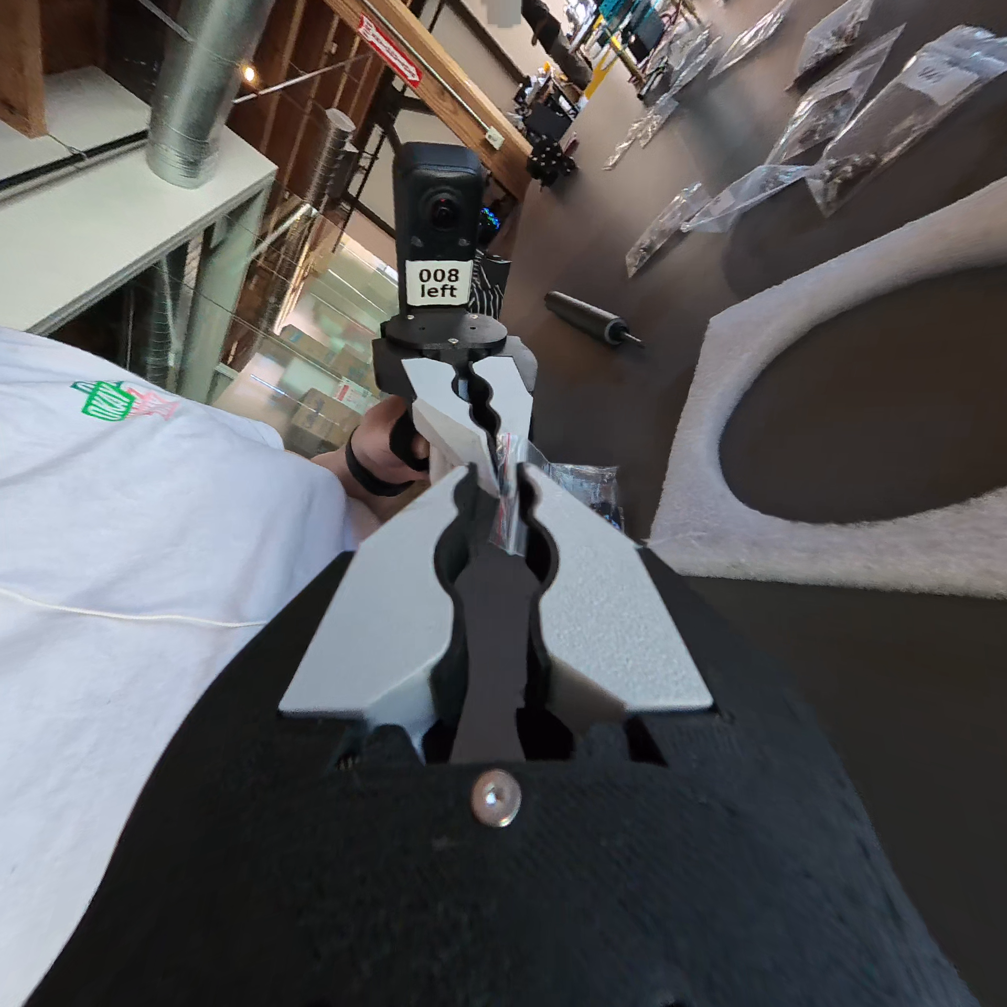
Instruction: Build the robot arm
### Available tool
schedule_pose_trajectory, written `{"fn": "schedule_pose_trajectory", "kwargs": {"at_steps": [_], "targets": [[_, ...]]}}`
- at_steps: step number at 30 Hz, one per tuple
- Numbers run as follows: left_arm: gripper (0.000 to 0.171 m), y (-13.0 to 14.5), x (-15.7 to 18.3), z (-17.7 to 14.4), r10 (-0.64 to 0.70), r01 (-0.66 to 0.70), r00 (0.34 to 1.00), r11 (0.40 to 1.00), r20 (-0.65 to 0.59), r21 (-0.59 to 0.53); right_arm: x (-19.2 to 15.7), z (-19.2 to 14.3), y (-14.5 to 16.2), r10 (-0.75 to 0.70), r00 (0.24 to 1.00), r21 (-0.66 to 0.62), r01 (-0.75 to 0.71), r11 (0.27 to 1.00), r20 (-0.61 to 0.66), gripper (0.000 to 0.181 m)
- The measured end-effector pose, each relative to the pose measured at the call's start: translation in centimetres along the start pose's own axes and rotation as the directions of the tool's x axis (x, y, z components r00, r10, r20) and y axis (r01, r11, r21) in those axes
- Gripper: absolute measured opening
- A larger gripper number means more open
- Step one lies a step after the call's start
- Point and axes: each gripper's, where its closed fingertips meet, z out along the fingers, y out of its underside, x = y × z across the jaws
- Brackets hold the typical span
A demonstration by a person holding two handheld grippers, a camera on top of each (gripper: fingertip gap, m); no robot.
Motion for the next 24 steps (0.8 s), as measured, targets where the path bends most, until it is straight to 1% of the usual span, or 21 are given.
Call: {"fn": "schedule_pose_trajectory", "kwargs": {"at_steps": [1, 3, 5, 6, 8, 11, 13, 16, 18, 19, 20, 21, 23, 24], "targets": [[0.0, 0.0, 0.0, 0.0, 0.005, -0.005, 1.0, 1.0, 0.002, -0.003, 0.1, 0.2, 0.3, -0.003, 1.0, -0.019, 0.003, 1.0, -0.012, 0.021], [0.0, 0.1, 0.0, 0.1, 0.013, -0.013, 1.0, 1.0, 0.006, -0.008, 0.3, 0.7, 1.1, -0.036, 0.999, -0.076, 0.033, 0.997, -0.039, 0.018], [0.0, 0.1, 0.0, 0.1, 0.017, -0.016, 1.0, 1.0, 0.011, -0.015, 0.4, 1.0, 1.4, -0.056, 0.997, -0.101, 0.051, 0.994, -0.048, 0.013], [0.0, 0.2, -0.1, 0.1, 0.025, -0.025, 1.0, 1.0, 0.019, -0.019, 0.1, 1.0, 1.4, -0.047, 0.998, -0.103, 0.044, 0.994, -0.028, 0.004], [0.0, 0.3, 0.0, 0.0, 0.043, -0.042, 0.999, 0.999, 0.018, -0.028, 0.1, 0.9, 1.4, -0.025, 1.0, -0.098, 0.023, 0.995, -0.017, 0.0], [0.0, 0.5, 0.2, 0.0, 0.065, -0.064, 0.998, 0.997, 0.019, -0.043, 0.7, 0.6, 1.4, 0.001, 0.999, -0.091, -0.004, 0.996, -0.033, 0.0], [0.0, 0.7, 0.2, 0.1, 0.074, -0.073, 0.997, 0.996, 0.02, -0.053, 0.8, 0.6, 1.4, -0.026, 0.998, -0.094, 0.021, 0.995, -0.054, 0.0], [0.0, 0.9, 0.0, 0.0, 0.068, -0.066, 0.997, 0.996, 0.032, -0.057, 1.2, 0.6, 1.5, -0.124, 0.984, -0.112, 0.11, 0.988, -0.13, 0.0], [0.0, 0.9, -0.3, -0.1, 0.057, -0.054, 0.997, 0.997, 0.045, -0.056, 1.5, 0.6, 1.4, -0.148, 0.974, -0.117, 0.129, 0.985, -0.17, 0.0], [0.0, 1.1, -0.4, -0.1, 0.051, -0.048, 0.998, 0.997, 0.046, -0.065, 2.3, 0.3, 1.3, -0.165, 0.958, -0.121, 0.139, 0.983, -0.234, 0.0], [0.0, 1.4, -0.5, -0.2, 0.047, -0.043, 0.997, 0.996, 0.055, -0.078, 3.5, -0.4, 1.0, -0.212, 0.921, -0.13, 0.179, 0.975, -0.325, 0.0], [0.0, 1.5, -0.8, -0.3, 0.051, -0.046, 0.996, 0.996, 0.073, -0.078, 3.2, -0.6, 0.8, -0.234, 0.919, -0.122, 0.205, 0.971, -0.318, 0.0], [0.0, 1.2, -0.6, -0.5, 0.047, -0.044, 0.997, 0.998, 0.068, -0.05, 1.7, -0.5, 0.5, -0.173, 0.958, -0.068, 0.162, 0.985, -0.227, 0.0], [0.0, 0.9, -0.5, -0.6, 0.037, -0.036, 0.997, 0.999, 0.062, -0.027, 1.5, -0.4, 0.9, -0.155, 0.968, -0.084, 0.141, 0.986, -0.2, 0.0]]}}
